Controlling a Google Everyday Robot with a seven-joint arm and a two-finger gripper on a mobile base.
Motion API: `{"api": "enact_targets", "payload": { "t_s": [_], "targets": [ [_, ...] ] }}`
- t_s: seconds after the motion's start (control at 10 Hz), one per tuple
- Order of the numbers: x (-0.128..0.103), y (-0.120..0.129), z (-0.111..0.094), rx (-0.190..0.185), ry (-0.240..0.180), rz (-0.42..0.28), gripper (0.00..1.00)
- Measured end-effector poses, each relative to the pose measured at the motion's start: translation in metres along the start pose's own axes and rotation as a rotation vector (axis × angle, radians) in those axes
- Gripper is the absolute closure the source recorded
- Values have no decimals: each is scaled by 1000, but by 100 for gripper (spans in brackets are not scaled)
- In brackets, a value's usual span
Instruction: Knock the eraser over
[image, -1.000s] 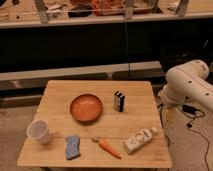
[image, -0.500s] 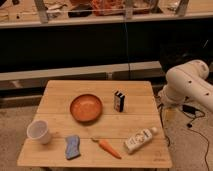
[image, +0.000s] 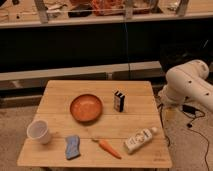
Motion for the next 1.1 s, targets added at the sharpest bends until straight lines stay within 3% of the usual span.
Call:
{"api": "enact_targets", "payload": {
  "t_s": [0.2,0.5,0.8,1.1],
  "targets": [
    [1,-4,0,9,0,1,20],
    [-4,-35,5,52,-1,-21,20],
    [-1,-45,8,77,2,-27,20],
    [-15,-68,14,95,-3,-49,20]
  ]
}}
